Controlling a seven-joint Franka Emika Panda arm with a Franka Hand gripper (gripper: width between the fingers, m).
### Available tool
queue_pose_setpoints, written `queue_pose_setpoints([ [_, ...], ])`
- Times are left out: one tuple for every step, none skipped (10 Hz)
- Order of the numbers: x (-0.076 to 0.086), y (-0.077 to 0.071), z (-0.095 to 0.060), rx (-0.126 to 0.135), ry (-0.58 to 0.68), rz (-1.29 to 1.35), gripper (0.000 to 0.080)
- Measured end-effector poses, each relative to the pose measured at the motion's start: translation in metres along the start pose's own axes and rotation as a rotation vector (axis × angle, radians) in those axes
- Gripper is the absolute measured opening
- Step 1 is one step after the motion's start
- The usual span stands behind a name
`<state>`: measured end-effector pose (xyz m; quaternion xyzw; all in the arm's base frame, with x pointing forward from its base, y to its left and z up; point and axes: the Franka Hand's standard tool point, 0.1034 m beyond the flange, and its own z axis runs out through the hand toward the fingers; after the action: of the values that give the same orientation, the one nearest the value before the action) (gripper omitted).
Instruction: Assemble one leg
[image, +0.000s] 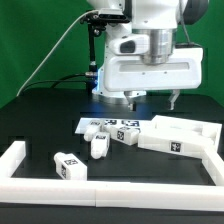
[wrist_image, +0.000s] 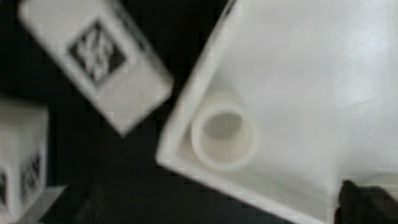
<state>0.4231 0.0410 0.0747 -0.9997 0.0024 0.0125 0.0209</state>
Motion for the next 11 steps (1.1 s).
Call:
queue_pose_setpoints([
  [-0.010,-0.004,0.003,-0.002,-0.015,0.104,0.0650],
  [-0.012,0.000,0.006,0.031,-0.025,0.207,0.0650],
  [-0.007,0.003,0.004,0.036,0.003,0.183,0.0650],
  [-0.007,0.001,0.004,0.036,0.001,0.181,0.0650],
  [-0.007,0.001,0.004,0.036,0.001,0.181,0.0650],
  [-0.008,0.002,0.005,0.036,-0.001,0.217,0.0650],
  [-0.011,0.002,0.008,0.035,-0.005,0.347,0.0650],
  [-0.020,-0.001,0.014,0.029,-0.010,0.481,0.0650],
  [-0.027,-0.007,0.024,0.023,-0.009,0.526,0.0650],
  [-0.031,-0.007,0.031,0.019,-0.020,0.518,0.0650],
  [-0.027,-0.007,0.028,0.022,-0.013,0.511,0.0650],
])
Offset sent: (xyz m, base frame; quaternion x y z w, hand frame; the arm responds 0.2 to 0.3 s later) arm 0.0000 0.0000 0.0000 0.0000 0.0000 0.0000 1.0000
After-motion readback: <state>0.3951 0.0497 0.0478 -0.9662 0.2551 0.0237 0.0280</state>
